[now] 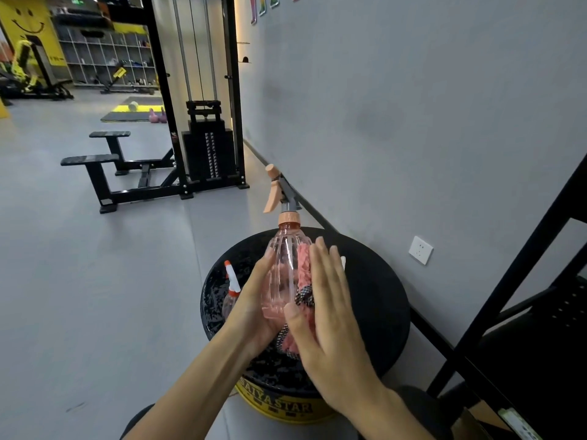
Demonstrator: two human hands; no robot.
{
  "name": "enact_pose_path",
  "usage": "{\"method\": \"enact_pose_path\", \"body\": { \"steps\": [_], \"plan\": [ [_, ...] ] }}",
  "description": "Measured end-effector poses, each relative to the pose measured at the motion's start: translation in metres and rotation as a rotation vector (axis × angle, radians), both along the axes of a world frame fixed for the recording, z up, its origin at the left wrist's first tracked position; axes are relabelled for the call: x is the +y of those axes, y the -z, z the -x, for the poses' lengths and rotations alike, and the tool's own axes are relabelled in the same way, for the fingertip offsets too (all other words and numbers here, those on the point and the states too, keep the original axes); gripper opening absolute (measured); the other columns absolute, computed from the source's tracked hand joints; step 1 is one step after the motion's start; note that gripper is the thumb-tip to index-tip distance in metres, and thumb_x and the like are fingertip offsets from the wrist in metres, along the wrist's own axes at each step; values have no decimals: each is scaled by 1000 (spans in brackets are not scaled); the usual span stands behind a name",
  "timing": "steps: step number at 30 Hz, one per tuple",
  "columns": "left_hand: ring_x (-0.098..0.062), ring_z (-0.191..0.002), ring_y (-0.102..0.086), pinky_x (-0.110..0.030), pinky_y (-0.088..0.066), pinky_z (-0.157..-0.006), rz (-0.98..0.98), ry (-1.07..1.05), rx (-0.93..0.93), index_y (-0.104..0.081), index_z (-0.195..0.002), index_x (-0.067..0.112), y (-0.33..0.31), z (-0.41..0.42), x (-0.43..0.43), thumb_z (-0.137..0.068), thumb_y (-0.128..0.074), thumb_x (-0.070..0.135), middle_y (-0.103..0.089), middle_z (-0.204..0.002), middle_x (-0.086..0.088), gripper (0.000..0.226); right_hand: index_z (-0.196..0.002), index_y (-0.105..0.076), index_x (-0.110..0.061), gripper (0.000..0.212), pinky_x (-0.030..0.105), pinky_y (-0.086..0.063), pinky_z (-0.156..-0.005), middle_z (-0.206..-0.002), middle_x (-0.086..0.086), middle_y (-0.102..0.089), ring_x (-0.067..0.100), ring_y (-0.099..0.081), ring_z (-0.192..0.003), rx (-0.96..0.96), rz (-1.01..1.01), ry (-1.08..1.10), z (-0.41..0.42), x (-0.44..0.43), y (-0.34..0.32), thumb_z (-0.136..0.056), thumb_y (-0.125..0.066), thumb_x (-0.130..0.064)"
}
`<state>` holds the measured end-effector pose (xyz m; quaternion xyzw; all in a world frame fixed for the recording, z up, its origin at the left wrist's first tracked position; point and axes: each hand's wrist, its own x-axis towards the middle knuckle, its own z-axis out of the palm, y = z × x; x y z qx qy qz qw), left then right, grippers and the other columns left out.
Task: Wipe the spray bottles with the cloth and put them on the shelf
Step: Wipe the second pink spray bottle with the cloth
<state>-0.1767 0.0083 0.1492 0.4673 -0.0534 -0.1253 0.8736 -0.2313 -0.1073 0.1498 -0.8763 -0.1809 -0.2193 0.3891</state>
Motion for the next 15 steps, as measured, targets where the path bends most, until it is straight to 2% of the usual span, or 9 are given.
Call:
{"method": "enact_pose_path", "body": {
  "steps": [4, 7, 10, 13, 15],
  "plan": [
    [-23, -91, -65, -38, -53, -84, -49, 43, 29, -77, -98, 21, 2, 1, -1, -88, -53, 57, -71, -98, -7, 45, -153, 5, -32, 65, 33, -2, -120, -160, -22, 10, 1, 16, -146, -13, 17, 19, -7, -1, -5, -97, -20, -55],
    [-24, -93, -69, -43, -58, -78, -86, 102, 35, -75, -105, 23, 2, 6, -7, -91, -41, 58, -73, -106, -8, 50, -154, -4, -31, 69, 33, -2, -122, -160, -22, 4, -5, 15, -144, 20, -15, 42, -29, -8, -22, -93, -15, -62],
    [-27, -99, -69, -49, -57, -79, -110, 118, 23, -73, -110, 23, 3, 9, -9, -89, -41, 61, -72, -113, -10, 54, -154, -9, -31, 73, 34, -4, -123, -160, -22, -1, -9, 15, -143, 62, -23, 46, -41, -12, -33, -89, -12, -65],
    [-23, -87, -70, -40, -58, -67, -86, 95, 30, -73, -106, 17, 4, 7, -8, -82, -48, 62, -74, -98, -9, 56, -155, -7, -29, 66, 38, -7, -123, -161, -20, 0, -4, 14, -145, -18, 38, 35, -30, -7, -27, -96, -15, -57],
    [-22, -82, -69, -37, -57, -69, -46, 74, 37, -73, -105, 17, 5, 4, -6, -81, -51, 61, -73, -93, -8, 55, -155, -6, -27, 62, 41, -8, -122, -161, -19, 1, 1, 12, -147, -61, 51, 31, -18, -4, -19, -99, -20, -51]
  ]
}}
